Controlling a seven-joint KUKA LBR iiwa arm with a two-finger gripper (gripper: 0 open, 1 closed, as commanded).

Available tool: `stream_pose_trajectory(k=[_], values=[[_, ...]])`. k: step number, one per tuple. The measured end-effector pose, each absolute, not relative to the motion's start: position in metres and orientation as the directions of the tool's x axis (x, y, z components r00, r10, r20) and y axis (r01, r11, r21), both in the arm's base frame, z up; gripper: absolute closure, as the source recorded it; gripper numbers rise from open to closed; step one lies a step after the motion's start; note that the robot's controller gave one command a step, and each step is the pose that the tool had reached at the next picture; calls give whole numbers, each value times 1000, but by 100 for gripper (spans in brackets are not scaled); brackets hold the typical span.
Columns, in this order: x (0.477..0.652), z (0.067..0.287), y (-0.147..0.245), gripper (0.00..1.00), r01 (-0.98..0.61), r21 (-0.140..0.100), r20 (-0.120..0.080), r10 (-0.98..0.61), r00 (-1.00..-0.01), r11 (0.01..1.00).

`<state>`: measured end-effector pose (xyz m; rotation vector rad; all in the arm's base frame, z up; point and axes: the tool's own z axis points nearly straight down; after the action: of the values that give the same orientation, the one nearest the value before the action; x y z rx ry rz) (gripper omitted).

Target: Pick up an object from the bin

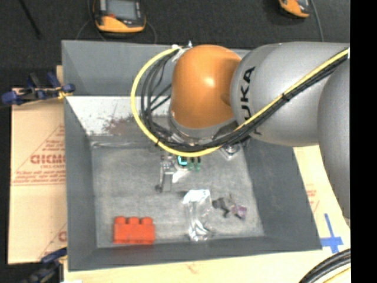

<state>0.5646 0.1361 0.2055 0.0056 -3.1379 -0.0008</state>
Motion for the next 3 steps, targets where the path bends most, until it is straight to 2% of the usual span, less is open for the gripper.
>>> stream_pose_trajectory(k=[1,2,3], values=[[526,145,161,0,-34,0,6,-34,-999,999],[483,74,214,0,-334,-1,-15,-334,-943,943],[481,74,214,100,-329,1,-6,-329,-944,944]])
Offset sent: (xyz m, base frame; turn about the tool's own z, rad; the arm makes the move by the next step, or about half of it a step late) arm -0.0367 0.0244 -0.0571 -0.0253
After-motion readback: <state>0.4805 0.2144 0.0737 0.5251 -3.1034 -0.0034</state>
